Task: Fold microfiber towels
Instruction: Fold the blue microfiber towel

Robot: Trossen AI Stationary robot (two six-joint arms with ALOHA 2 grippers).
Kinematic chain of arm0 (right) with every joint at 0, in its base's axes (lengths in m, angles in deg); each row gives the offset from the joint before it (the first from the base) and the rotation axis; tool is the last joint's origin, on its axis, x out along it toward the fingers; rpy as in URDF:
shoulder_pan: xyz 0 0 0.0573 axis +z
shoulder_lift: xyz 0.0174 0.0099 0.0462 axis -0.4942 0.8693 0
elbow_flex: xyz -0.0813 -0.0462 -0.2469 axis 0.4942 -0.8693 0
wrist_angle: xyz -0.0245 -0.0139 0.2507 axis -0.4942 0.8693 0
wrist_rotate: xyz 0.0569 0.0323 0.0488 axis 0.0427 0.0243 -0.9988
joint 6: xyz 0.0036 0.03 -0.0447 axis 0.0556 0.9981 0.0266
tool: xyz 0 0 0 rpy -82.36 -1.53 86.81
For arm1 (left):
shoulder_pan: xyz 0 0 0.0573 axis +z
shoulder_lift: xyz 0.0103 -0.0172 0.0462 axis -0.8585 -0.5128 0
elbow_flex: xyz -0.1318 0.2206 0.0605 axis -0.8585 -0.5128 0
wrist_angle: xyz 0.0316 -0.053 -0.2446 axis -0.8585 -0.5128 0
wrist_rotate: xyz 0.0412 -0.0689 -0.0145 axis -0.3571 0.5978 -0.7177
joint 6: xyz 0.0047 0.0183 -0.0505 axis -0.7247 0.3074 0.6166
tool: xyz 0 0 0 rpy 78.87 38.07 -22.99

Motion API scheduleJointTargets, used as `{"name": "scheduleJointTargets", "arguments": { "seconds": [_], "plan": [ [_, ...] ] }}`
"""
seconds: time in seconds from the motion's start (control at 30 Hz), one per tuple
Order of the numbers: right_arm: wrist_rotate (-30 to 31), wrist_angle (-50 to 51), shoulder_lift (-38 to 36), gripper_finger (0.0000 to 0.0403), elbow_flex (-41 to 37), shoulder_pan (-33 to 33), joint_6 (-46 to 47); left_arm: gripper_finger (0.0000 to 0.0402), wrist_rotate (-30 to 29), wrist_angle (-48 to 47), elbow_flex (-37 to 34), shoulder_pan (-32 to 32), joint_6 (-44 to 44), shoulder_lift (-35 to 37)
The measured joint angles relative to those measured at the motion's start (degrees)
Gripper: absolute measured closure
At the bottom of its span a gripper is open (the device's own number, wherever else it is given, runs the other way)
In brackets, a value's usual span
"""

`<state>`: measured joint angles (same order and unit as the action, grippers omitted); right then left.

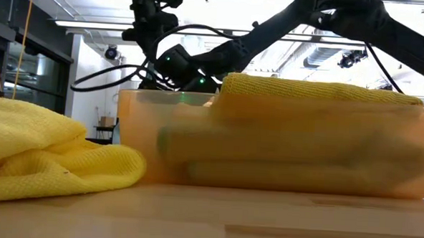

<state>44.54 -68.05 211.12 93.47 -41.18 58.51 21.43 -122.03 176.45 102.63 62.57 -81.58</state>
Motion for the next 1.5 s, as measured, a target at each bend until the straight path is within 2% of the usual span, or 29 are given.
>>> {"name": "scheduleJointTargets", "arguments": {
  "seconds": [0.1,0.27,0.33,0.43,0.6,0.8,0.9,1.07,1.3,1.5],
  "plan": [
    [1.2,-0.1,-0.1,0.0268,-0.3,0.5,0.0,0.0401,0.0,0.0,0.0,0.0,0.1,0.0],
    [2.7,0.6,-0.1,0.0369,-0.3,1.0,2.0,0.0401,0.1,0.0,0.0,0.0,0.9,0.0],
    [3.1,1.1,0.0,0.0393,-0.3,0.8,3.7,0.0401,0.1,-0.1,0.0,0.0,0.9,0.0],
    [2.7,2.1,-0.5,0.0392,-0.3,0.1,9.0,0.0401,0.0,-0.1,0.0,0.0,0.5,0.0],
    [-0.3,10.5,-4.0,0.0401,-0.7,-3.1,12.4,0.0401,-0.7,-0.2,1.9,1.2,-1.6,0.0],
    [-7.8,25.1,-10.4,0.0402,-0.8,-8.2,9.0,0.0401,1.0,-0.1,2.1,4.6,-3.0,0.1],
    [-9.6,29.9,-13.9,0.0402,-2.6,-10.3,6.0,0.0401,1.9,0.1,1.3,5.9,-3.2,0.1],
    [-11.4,27.1,-24.9,0.0402,-13.9,-14.0,6.8,0.0401,2.0,0.4,0.0,6.9,-3.2,0.1],
    [-11.4,16.3,-44.1,0.0403,-33.3,-17.7,15.3,0.0401,5.1,4.6,-0.7,6.8,-3.2,0.0],
    [-10.5,13.6,-58.6,0.0403,-40.3,-21.4,21.8,0.0401,5.6,6.6,-0.7,5.7,-4.0,0.0]
  ]
}}
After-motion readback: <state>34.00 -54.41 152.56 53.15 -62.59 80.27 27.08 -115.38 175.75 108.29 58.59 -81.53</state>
